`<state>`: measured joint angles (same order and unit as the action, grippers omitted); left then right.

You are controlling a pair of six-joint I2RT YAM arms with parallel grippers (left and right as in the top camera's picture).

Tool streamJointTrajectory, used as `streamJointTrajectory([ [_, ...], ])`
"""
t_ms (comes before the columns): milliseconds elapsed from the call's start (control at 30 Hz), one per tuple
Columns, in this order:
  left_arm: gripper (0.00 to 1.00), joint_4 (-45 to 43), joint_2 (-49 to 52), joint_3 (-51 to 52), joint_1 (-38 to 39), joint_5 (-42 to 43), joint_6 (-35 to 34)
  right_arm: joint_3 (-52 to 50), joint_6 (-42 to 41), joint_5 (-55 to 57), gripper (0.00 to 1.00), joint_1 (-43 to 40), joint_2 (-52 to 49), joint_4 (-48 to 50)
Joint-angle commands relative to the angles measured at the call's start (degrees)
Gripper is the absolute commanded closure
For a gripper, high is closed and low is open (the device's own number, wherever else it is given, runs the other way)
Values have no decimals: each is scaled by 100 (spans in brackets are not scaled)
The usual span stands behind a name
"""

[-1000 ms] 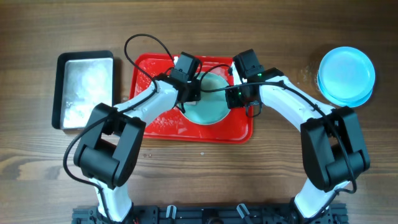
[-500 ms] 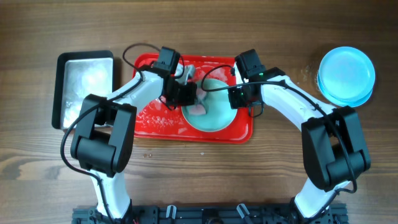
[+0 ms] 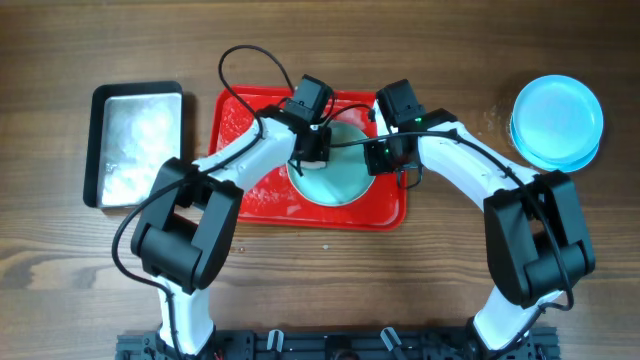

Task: Clean dirty plates on tray and stack at the side
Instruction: 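Scrub the tilted plate with the sponge in the left gripper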

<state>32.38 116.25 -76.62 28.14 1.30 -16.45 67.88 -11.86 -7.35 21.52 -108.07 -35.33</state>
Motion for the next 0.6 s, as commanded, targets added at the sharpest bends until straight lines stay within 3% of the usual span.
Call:
streamJointTrajectory([
  [0,96,756,450,289,-146,391,-188,-11,120,98,96,2,-37,-98],
  [200,96,2463,450,142,-345,2153,-140,-11,118,96,96,2,-39,-87],
  [300,96,2616,437,-238,-470,2938,433,-11,120,96,96,2,-39,-90],
  [400,96,2122,367,-632,-525,2922,448,-11,118,96,96,2,-39,-94],
  [467,96,1281,205,-697,-522,2723,402,-11,120,96,96,2,-39,-94],
  [533,96,680,160,-697,-483,2026,402,-11,120,96,96,2,-39,-94],
  [567,96,258,201,-684,-411,1163,407,-11,118,96,96,2,-39,-92],
])
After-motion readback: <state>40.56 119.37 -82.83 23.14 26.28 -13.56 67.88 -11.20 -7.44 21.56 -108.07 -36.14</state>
